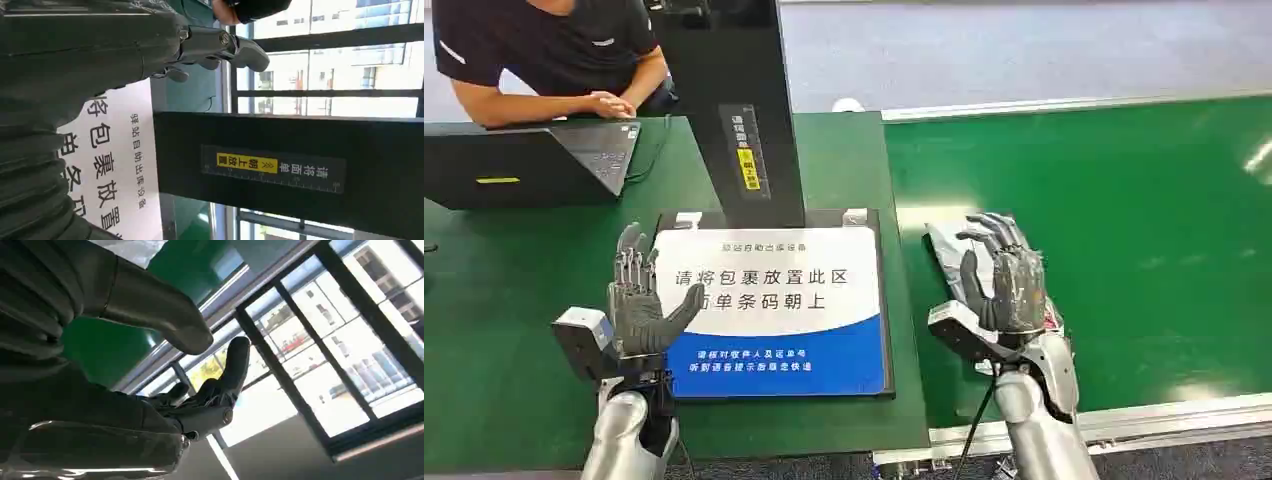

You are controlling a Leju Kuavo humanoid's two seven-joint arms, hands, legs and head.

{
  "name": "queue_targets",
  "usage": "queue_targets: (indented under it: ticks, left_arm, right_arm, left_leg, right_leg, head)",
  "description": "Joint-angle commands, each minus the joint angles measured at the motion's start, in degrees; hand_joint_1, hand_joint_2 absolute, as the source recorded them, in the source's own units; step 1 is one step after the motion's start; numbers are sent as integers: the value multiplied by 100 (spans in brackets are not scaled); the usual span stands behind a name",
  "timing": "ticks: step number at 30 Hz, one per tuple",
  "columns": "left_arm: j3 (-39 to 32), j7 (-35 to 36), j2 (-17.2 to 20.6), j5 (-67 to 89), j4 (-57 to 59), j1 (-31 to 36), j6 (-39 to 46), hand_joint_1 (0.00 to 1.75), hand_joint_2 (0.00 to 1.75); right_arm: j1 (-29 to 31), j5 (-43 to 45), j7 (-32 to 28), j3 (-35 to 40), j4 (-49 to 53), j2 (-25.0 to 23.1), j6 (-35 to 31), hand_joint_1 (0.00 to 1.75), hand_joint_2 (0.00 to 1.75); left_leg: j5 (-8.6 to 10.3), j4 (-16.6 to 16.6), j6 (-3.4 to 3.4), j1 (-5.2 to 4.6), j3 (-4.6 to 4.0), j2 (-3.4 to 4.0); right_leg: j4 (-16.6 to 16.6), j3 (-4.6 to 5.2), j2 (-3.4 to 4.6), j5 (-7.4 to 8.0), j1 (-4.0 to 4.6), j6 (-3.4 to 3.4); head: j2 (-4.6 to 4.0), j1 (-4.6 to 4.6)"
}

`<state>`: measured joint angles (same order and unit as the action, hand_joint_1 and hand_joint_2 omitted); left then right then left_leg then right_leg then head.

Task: Moved the parcel from conveyor to table for the left to box.

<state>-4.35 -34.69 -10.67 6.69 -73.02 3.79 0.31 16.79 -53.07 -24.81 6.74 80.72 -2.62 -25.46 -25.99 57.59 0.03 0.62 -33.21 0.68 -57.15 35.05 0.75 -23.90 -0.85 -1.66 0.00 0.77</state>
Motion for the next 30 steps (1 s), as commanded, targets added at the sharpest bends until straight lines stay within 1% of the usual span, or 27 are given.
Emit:
queue_targets:
  ticks: [1, 2, 3, 4, 6, 7, 8, 9, 10, 11, 12, 14, 15, 19, 20, 21, 22, 23, 24, 26, 28, 30]
  left_arm:
    - [37, 3, 78, -36, 432, 224, 12, 0, 175]
    - [-27, 5, 65, -71, 329, 131, 74, 0, 175]
    - [-71, 16, 68, -88, 231, 39, 101, 0, 175]
    - [-115, 33, 69, -102, 142, -44, 107, 0, 175]
    - [-132, 73, 60, -85, 106, -89, 93, 0, 175]
    - [-123, 75, 60, -80, 99, -96, 93, 0, 175]
    - [-130, 89, 31, -69, 66, -134, 86, 0, 175]
    - [-131, 96, 11, -57, 37, -158, 79, 0, 175]
    - [-114, 122, -12, -14, 54, -134, 37, 0, 175]
    - [-94, 132, -19, 2, 85, -104, 23, 0, 175]
    - [-90, 131, -28, 1, 114, -82, 22, 0, 175]
    - [-66, 133, -28, 7, 187, -22, 16, 0, 175]
    - [-59, 133, -31, 7, 212, 0, 14, 0, 175]
    - [-67, 133, -6, -7, 245, 24, 12, 0, 175]
    - [-67, 133, 7, -6, 247, 29, 11, 0, 175]
    - [-72, 133, 22, -6, 254, 40, 12, 0, 175]
    - [-77, 133, 27, -6, 263, 49, 12, 0, 175]
    - [-64, 156, 62, 9, 334, 111, -27, 0, 175]
    - [-63, 164, 72, 11, 402, 175, -43, 0, 175]
    - [-61, 181, 84, 9, 523, 285, -66, 0, 175]
    - [-63, 192, 85, 8, 552, 332, -75, 0, 175]
    - [-58, 220, 80, 11, 560, 355, -100, 0, 175]
  right_arm:
    - [1143, -55, 511, 1471, -1380, -7, 228, 175, 175]
    - [1198, 57, 1120, 1257, -1537, -61, 266, 150, 175]
    - [1213, 473, 1409, 993, -1607, -75, 407, 31, 175]
    - [1264, 581, 1692, 797, -1821, 73, 422, 0, 175]
    - [1224, 769, 1985, 346, -2166, 157, 352, 0, 175]
    - [1179, 838, 1955, 341, -2224, 250, 301, 0, 175]
    - [992, 806, 2049, -8, -2368, 266, 109, 0, 175]
    - [875, 782, 1867, -165, -2375, 268, 100, 0, 175]
    - [613, 658, 1935, -532, -2225, 195, -115, 0, 175]
    - [471, 591, 1920, -681, -2082, 175, -216, 0, 175]
    - [402, 567, 1898, -767, -2012, 154, -192, 0, 175]
    - [257, 452, 1913, -936, -1808, 105, -353, 0, 175]
    - [204, 437, 1921, -991, -1753, 108, -369, 0, 175]
    - [170, 506, 1997, -1156, -1708, 79, -196, 0, 175]
    - [203, 805, 2048, -1225, -1780, 73, 298, 0, 175]
    - [229, 1029, 2069, -1286, -1870, 92, 645, 0, 175]
    - [251, 1043, 2055, -1305, -1940, 102, 675, 0, 175]
    - [355, 1581, 2149, -1439, -2299, 151, 1595, 0, 175]
    - [392, 1722, 2183, -1497, -2538, 246, 1882, 0, 175]
    - [488, 1760, 2284, -1502, -3009, 377, 2205, 0, 175]
    - [511, 1753, 2274, -1518, -3209, 423, 2250, 0, 175]
    - [520, 1715, 2405, -1561, -3456, 471, 2476, 0, 175]
  left_leg:
    - [1, -4, -3, -2, 8, 22]
    - [5, -13, -6, -5, 17, 28]
    - [9, -18, -6, -6, 18, 18]
    - [3, -8, -5, -3, 17, 13]
    - [4, -8, -3, 0, 14, 3]
    - [5, -12, -2, -3, 17, 2]
    - [7, -17, -1, -4, 24, -8]
    - [7, -10, -1, 2, 15, -21]
    - [9, -18, 1, -1, 21, -31]
    - [6, -12, -1, 1, 15, -28]
    - [6, -17, -1, 1, 20, -37]
    - [2, -3, -1, 0, 2, -25]
    - [2, -7, 0, -3, 7, -31]
    - [0, -8, -3, -5, 4, -24]
    - [0, -5, -3, -4, 0, -19]
    - [0, -2, -2, -4, -6, -14]
    - [1, -6, -3, -6, 0, -18]
    - [0, -3, -3, -2, -5, -11]
    - [2, -8, -2, -3, 3, -14]
    - [6, -9, -2, -2, 4, -26]
    - [6, -9, -2, -1, 4, -24]
    - [4, -8, -1, -3, 4, -15]
  right_leg:
    - [-1, 4, 21, 9, -1, 9]
    - [2, 0, 26, 14, -3, 15]
    - [5, -1, 16, 14, -4, 18]
    - [0, -4, 10, 5, -2, 11]
    - [5, -10, 1, 5, 2, 9]
    - [7, -12, -1, 5, -1, 10]
    - [13, -21, -10, 6, -1, 11]
    - [12, -20, -23, 2, 4, 7]
    - [18, -30, -34, 0, 1, 9]
    - [14, -23, -30, -2, 2, 7]
    - [19, -31, -39, -4, 2, 10]
    - [8, -9, -26, -4, 1, 8]
    - [7, -14, -33, -8, -2, 10]
    - [5, -4, -25, -6, -2, 12]
    - [4, 1, -20, -5, -1, 11]
    - [2, 7, -15, -3, -1, 8]
    - [3, 2, -19, -3, -3, 12]
    - [4, 7, -12, -2, 1, 8]
    - [7, -1, -16, 0, 1, 11]
    - [10, -6, -28, 0, 1, 11]
    - [11, -6, -25, 0, 2, 9]
    - [9, -3, -16, 1, 0, 10]
  head:
    - [0, 0]
    - [0, 0]
    - [0, 0]
    - [0, 0]
    - [0, 0]
    - [0, -2]
    - [0, -2]
    - [0, 2]
    - [0, 0]
    - [0, 0]
    - [0, 2]
    - [0, 2]
    - [0, 0]
    - [0, 0]
    - [0, 0]
    - [0, 0]
    - [0, 0]
    - [0, 0]
    - [0, 0]
    - [0, 0]
    - [0, 0]
    - [0, -2]
